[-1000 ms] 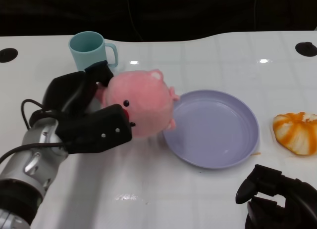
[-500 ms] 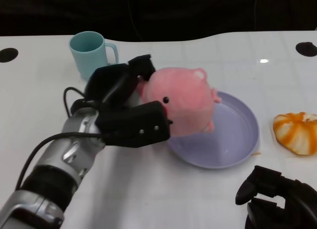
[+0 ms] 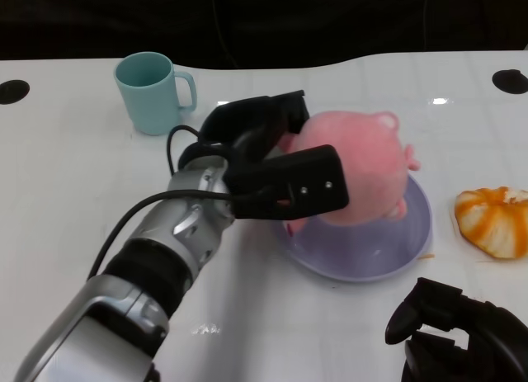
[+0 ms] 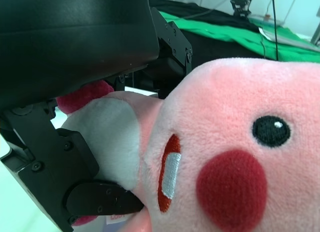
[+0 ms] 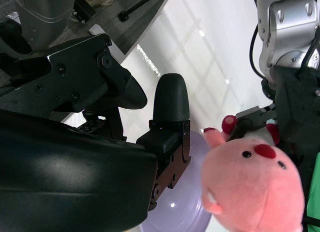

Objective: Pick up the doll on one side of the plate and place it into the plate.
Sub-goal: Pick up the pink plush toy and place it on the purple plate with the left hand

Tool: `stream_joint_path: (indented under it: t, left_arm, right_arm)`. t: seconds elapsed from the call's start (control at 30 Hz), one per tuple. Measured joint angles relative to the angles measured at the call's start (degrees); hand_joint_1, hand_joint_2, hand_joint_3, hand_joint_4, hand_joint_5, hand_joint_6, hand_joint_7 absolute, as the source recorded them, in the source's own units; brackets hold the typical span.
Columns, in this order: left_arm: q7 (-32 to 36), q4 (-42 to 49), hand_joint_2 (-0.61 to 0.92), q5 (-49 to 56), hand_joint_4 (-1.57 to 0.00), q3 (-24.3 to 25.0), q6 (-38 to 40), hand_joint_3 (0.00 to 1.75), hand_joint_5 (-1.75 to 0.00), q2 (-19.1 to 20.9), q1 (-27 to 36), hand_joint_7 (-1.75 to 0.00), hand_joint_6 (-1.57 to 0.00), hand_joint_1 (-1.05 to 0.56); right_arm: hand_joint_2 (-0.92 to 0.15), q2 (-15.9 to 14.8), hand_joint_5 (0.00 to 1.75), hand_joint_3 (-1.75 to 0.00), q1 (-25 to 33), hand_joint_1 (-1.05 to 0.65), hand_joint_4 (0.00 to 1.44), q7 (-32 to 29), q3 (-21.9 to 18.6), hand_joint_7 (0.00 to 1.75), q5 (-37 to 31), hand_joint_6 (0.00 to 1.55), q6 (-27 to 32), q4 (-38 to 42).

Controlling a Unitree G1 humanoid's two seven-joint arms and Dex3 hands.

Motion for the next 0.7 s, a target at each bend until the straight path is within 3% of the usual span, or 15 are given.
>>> stream_joint_path:
  t: [0.23,0.27,0.37,0.53,0.67,0.7]
  left_arm:
    - [0.1,5.8,0.74,0.3,-0.82,-0.7,0.8,0.74,-1.75,-3.8,-2.3,-1.72,-0.63,-0.23]
    - [0.1,6.3,0.74,0.3,-0.78,-0.7,0.8,0.75,-1.73,-4.2,-2.6,-1.63,-0.66,-0.23]
    - [0.2,8.1,0.75,0.3,-0.74,-0.7,0.9,0.73,-1.72,-5.5,-3.4,-1.57,-0.67,-0.23]
    - [0.8,10.5,0.76,-0.5,-0.75,-0.5,1.2,0.73,-1.75,-7.5,-4.5,-1.63,-0.65,-0.23]
    - [1.6,12.0,0.76,-0.5,-0.67,-0.4,1.3,0.67,-1.57,-8.5,-5.0,-1.36,-0.67,-0.23]
    - [1.6,12.1,0.77,-0.5,-0.69,-0.4,1.3,0.53,-1.51,-8.5,-5.1,-1.24,-0.7,-0.25]
  right_arm:
    - [-0.66,0.0,1.75,-1.19,0.3,-0.12,0.67,-0.1,0.3,1.58,-0.2,0.52,0.0,-0.7]
    - [-0.65,0.0,1.75,-1.2,0.3,-0.12,0.68,-0.1,0.3,1.58,-0.2,0.52,0.0,-0.8]
    - [-0.65,0.0,1.75,-1.21,0.3,-0.11,0.68,-0.1,0.4,1.58,-0.2,0.52,0.0,-1.0]
    - [-0.65,0.0,1.75,-1.22,0.5,-0.1,0.68,-0.1,0.4,1.58,-0.2,0.52,0.0,-1.0]
    - [-0.65,0.0,1.75,-1.22,0.5,-0.09,0.67,-0.2,0.4,1.58,-0.2,0.52,0.1,-1.1]
    - [-0.65,0.0,1.75,-1.22,0.5,-0.09,0.67,-0.3,0.4,1.58,-0.2,0.51,0.1,-1.1]
